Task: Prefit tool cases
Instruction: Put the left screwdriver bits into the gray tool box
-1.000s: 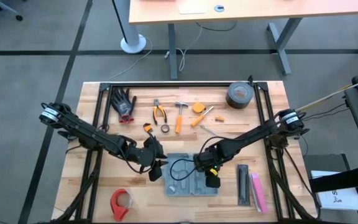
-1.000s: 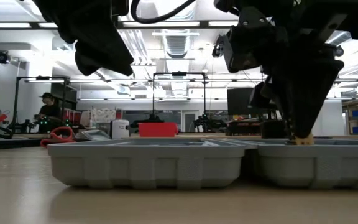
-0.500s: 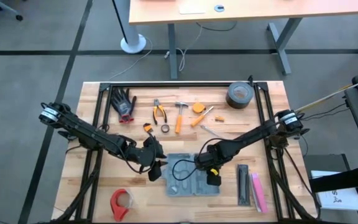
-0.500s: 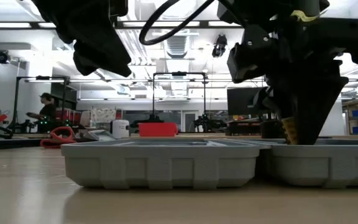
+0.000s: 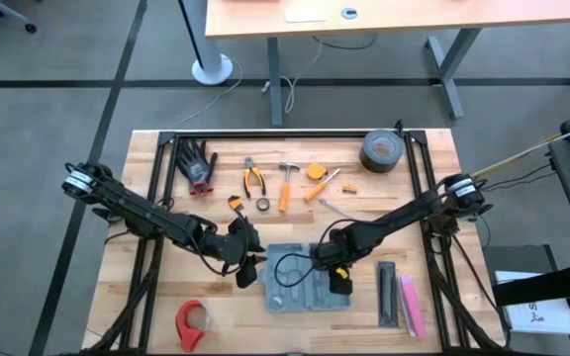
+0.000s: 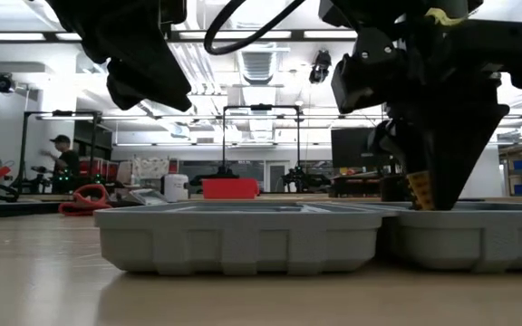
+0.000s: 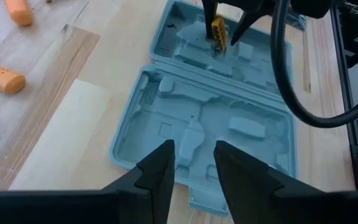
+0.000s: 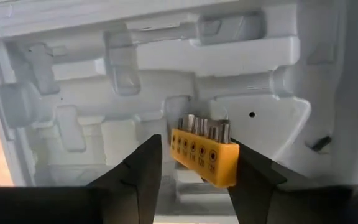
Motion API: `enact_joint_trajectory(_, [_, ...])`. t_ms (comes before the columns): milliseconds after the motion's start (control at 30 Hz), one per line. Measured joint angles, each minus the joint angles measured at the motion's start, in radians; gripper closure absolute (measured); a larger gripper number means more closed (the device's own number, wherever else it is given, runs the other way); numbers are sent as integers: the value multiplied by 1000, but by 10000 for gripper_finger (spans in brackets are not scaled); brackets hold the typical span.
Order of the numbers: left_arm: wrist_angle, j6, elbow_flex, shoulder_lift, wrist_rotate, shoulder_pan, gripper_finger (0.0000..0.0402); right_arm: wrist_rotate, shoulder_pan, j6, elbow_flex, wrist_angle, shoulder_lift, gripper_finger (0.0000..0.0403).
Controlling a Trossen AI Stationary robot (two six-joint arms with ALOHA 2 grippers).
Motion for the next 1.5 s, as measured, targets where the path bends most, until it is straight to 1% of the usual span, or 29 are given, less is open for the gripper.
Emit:
enact_joint_trajectory(233, [0, 0, 0, 0, 0, 0, 274, 69, 0, 4, 0, -43, -22, 256])
enact_joint_trajectory(533, [0, 0, 0, 0, 1, 0, 265, 80, 0, 7, 1, -35, -25, 255])
enact_joint_trajectory(733, [0, 0, 0, 0, 1, 0, 271, 67, 0, 9, 2, -34, -25, 255])
enact_joint_trajectory(833, [-1, 0, 0, 0, 1, 0, 274, 20, 0, 11, 18, -27, -25, 255])
enact_joint_trajectory(900, [0, 0, 0, 0, 1, 0, 276, 10, 2, 10, 21, -23, -26, 255])
enact_joint_trajectory(1000, [-1, 0, 0, 0, 1, 0, 276, 12, 3, 8, 22, -27, -26, 255])
enact_joint_trajectory(1067, [-1, 0, 0, 0, 10, 0, 274, 43, 3, 8, 24, -26, -26, 256])
enact_joint_trajectory(1267, [-1, 0, 0, 0, 12, 0, 264, 60, 4, 9, 26, -28, -26, 256])
enact_joint_trajectory(1400, [-7, 0, 0, 0, 11, 0, 262, -10, 7, 17, 28, -5, -20, 256])
enact_joint_trajectory(1500, [-8, 0, 0, 0, 11, 0, 265, -33, 11, 16, 26, -7, -6, 256])
